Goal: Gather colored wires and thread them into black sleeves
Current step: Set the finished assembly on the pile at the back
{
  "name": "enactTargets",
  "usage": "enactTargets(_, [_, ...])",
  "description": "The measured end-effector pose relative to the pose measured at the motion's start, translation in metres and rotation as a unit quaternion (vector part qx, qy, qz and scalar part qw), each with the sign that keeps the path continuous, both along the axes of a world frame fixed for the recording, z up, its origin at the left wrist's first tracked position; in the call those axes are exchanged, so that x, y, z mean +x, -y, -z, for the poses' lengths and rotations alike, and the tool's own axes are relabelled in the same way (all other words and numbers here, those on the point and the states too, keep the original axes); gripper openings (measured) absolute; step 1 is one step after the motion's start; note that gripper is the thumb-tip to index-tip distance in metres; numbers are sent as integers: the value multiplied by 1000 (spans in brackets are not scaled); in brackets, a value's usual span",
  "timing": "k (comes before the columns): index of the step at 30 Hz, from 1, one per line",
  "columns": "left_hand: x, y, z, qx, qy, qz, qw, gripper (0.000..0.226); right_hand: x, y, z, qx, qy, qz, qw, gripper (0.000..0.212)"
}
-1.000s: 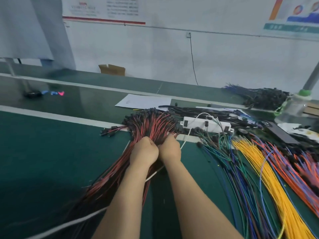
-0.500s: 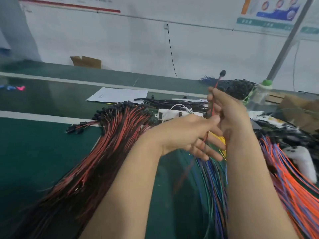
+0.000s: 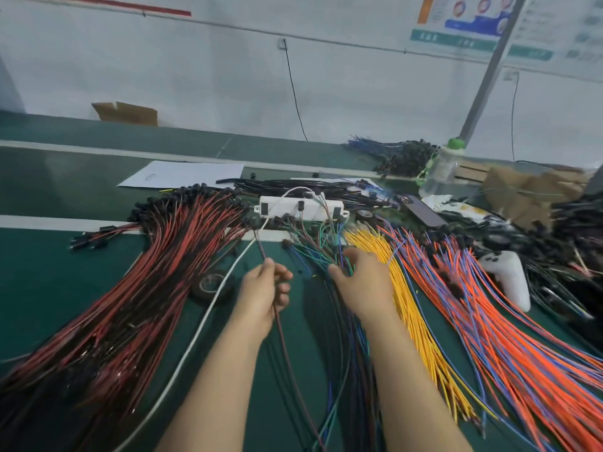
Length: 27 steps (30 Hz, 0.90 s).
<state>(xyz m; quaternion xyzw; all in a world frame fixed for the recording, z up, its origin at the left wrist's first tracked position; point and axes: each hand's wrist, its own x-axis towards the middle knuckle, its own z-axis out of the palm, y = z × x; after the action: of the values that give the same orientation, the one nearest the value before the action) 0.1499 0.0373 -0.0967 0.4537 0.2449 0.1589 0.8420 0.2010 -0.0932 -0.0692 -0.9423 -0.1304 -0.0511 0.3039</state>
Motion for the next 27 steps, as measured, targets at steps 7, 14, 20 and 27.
enactTargets(7, [3, 3, 6, 89, -2, 13, 996, 33, 8, -25, 19, -153, 37, 20, 987, 34])
enactTargets(14, [5, 6, 2, 47, -12, 52, 997, 26, 0, -25, -6, 58, 29, -48, 997, 21])
enactTargets(20, [15, 11, 0, 100, -70, 17, 992, 30, -16, -27, -4, -68, -68, -158, 983, 15])
enactTargets(27, [18, -2, -4, 171, -117, 26, 978, 19, -15, -25, 3, 221, -267, -119, 931, 34])
